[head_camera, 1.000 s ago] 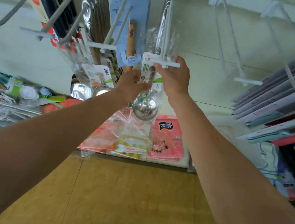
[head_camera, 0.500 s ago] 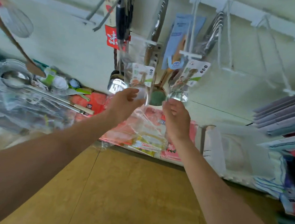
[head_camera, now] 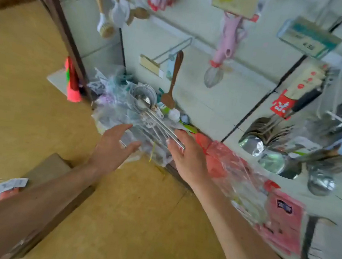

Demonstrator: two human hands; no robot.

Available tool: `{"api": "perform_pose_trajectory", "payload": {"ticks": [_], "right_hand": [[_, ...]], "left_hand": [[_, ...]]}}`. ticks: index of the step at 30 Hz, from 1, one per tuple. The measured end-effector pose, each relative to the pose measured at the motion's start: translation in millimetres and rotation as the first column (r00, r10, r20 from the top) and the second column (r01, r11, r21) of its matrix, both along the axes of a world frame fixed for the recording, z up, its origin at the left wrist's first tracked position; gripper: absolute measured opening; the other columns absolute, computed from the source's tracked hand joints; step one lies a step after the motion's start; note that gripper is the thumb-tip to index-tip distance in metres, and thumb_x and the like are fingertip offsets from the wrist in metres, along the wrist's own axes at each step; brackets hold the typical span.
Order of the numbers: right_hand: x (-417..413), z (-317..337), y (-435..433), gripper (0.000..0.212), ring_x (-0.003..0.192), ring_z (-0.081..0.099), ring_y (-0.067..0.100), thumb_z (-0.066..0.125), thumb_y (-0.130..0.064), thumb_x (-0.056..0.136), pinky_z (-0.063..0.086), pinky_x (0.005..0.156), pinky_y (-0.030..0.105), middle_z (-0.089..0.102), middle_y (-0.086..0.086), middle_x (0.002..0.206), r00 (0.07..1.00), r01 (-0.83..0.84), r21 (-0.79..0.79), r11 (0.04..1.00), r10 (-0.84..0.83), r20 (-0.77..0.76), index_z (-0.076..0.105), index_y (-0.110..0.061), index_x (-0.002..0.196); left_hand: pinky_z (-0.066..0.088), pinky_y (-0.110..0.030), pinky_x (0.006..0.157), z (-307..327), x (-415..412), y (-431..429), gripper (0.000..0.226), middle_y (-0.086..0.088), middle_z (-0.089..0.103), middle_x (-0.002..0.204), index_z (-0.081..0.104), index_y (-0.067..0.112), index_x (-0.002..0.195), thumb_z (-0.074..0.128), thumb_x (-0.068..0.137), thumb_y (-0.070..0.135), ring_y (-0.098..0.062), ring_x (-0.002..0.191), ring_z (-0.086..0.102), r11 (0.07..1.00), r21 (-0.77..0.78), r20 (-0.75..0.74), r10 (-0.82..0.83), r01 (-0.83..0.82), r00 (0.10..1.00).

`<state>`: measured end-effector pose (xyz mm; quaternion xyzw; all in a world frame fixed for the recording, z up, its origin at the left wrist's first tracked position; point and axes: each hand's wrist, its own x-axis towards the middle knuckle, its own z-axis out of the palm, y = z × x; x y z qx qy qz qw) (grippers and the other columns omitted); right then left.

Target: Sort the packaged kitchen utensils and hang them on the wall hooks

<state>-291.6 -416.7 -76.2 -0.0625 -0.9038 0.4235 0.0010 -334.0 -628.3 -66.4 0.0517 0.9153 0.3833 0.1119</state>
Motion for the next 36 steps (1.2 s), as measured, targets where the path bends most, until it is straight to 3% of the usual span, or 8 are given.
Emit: {"api": "perform_pose_trajectory", "payload": {"ticks": [6, 10, 14, 17, 23, 27, 33, 36], "right_hand": [[-61, 9, -182, 0.054, 0.131, 0.048, 0.013, 0.046, -0.051, 0.099, 0.038, 0.104, 0.026, 0.053, -0.002, 0.142, 0.964, -0.264, 0.075, 0.961, 0.263, 0.028, 0.047, -0.02, 0.143], [-84, -1, -307, 0.056, 0.132, 0.048, 0.014, 0.045, -0.054, 0.098, 0.042, 0.107, 0.034, 0.051, -0.001, 0.144, 0.914, -0.406, 0.065, 0.912, 0.403, 0.049, 0.045, -0.021, 0.144], [-97, -21, -414, 0.056, 0.132, 0.047, 0.014, 0.046, -0.053, 0.098, 0.042, 0.107, 0.032, 0.05, -0.001, 0.144, 0.86, -0.507, 0.07, 0.859, 0.5, 0.101, 0.046, -0.021, 0.144], [-99, -44, -479, 0.054, 0.132, 0.047, 0.015, 0.049, -0.05, 0.098, 0.039, 0.106, 0.028, 0.052, -0.001, 0.143, 0.82, -0.568, 0.053, 0.821, 0.559, 0.127, 0.048, -0.019, 0.143], [-88, -116, -570, 0.061, 0.128, 0.052, 0.015, 0.047, -0.059, 0.093, 0.044, 0.106, 0.037, 0.056, -0.002, 0.14, 0.711, -0.68, 0.012, 0.733, 0.655, 0.257, 0.049, -0.022, 0.141], [-81, -176, -611, 0.052, 0.124, 0.054, 0.014, 0.056, -0.045, 0.096, 0.046, 0.101, 0.031, 0.058, -0.002, 0.135, 0.622, -0.727, -0.078, 0.683, 0.702, 0.347, 0.05, -0.018, 0.14], [-72, -286, -651, 0.043, 0.112, 0.061, 0.017, 0.062, -0.032, 0.095, 0.051, 0.094, 0.035, 0.063, 0.001, 0.125, 0.527, -0.771, -0.12, 0.626, 0.732, 0.433, 0.055, -0.015, 0.134], [-69, -334, -661, 0.041, 0.111, 0.062, 0.017, 0.065, -0.027, 0.094, 0.051, 0.096, 0.037, 0.063, 0.0, 0.123, 0.49, -0.779, -0.141, 0.611, 0.733, 0.472, 0.056, -0.014, 0.132]], "left_hand": [[0.044, -0.037, 0.096, 0, -8, -191, 0.058, -0.008, 0.051, 0.141, 0.045, 0.033, 0.14, 0.064, 0.088, 0.049, -0.028, 0.128, 0.049, 0.941, 0.021, 0.117, 0.334, -0.339, 0.935], [0.04, -0.025, 0.089, -17, 7, -308, 0.042, -0.003, 0.049, 0.143, 0.051, 0.028, 0.134, 0.061, 0.094, 0.035, -0.022, 0.127, 0.05, 0.886, 0.016, 0.123, 0.459, -0.464, 0.88], [0.047, -0.031, 0.076, -48, 33, -404, 0.055, -0.009, 0.056, 0.136, 0.044, 0.029, 0.142, 0.06, 0.092, 0.045, -0.02, 0.089, 0.063, 0.802, -0.041, 0.232, 0.588, -0.596, 0.775], [0.043, -0.029, 0.079, -75, 52, -458, 0.056, -0.011, 0.059, 0.132, 0.046, 0.022, 0.142, 0.063, 0.092, 0.04, -0.025, 0.104, 0.061, 0.731, -0.042, 0.275, 0.664, -0.681, 0.695], [0.046, -0.026, 0.087, -141, 95, -514, 0.05, -0.005, 0.065, 0.125, 0.053, 0.016, 0.136, 0.066, 0.091, 0.034, -0.018, 0.106, 0.063, 0.581, -0.049, 0.396, 0.758, -0.813, 0.518], [0.052, -0.027, 0.087, -204, 115, -526, 0.039, -0.003, 0.069, 0.118, 0.062, 0.013, 0.127, 0.065, 0.092, 0.03, -0.014, 0.1, 0.066, 0.51, -0.074, 0.503, 0.761, -0.857, 0.409], [0.04, -0.009, 0.047, -308, 126, -515, 0.036, -0.003, 0.073, 0.095, 0.065, 0.01, 0.123, 0.063, 0.093, 0.029, -0.005, 0.061, 0.058, 0.384, -0.119, 0.585, 0.772, -0.916, 0.248], [0.052, -0.02, 0.057, -351, 125, -509, 0.035, -0.007, 0.074, 0.095, 0.066, 0.01, 0.123, 0.062, 0.093, 0.029, -0.018, 0.073, 0.069, 0.304, -0.132, 0.631, 0.76, -0.943, 0.157]]}}
